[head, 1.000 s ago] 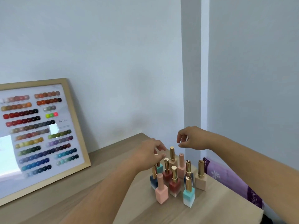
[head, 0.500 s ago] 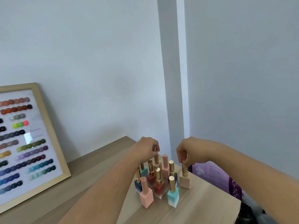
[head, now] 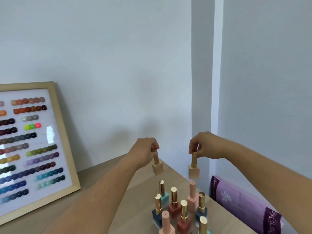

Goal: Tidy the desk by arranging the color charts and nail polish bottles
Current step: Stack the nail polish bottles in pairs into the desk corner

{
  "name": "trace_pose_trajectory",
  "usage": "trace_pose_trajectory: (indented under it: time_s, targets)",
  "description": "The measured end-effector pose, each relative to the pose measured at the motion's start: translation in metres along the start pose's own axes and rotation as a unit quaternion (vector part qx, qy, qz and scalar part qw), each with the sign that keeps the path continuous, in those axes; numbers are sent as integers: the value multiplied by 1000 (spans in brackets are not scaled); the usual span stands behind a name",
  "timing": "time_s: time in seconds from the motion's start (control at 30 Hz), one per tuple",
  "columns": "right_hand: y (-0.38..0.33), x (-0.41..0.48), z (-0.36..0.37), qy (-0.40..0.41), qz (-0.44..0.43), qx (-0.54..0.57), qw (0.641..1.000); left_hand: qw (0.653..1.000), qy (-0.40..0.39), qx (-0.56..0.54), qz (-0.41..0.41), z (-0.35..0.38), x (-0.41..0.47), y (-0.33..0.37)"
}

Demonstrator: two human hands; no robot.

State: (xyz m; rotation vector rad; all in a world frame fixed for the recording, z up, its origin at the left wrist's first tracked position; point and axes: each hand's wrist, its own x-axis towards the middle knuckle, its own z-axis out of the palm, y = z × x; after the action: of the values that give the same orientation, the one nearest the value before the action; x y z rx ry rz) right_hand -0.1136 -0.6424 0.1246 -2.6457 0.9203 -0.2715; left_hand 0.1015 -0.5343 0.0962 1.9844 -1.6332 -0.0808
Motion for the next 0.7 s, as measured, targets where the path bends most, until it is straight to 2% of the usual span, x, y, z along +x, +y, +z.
trace_pose_trajectory:
  time_s: [0.3, 0.47, 0.7]
  targets:
    - [-19, 115, 57, 9, -54, 61, 997, 994, 53, -54, -81, 14, 19, -73]
    - [-34, 146, 78, -13, -85, 74, 993, 991, 65, -77, -87, 22, 26, -94]
    - [-29, 156, 100, -1, -106, 140, 984, 985, 105, -106, -87, 38, 21, -99]
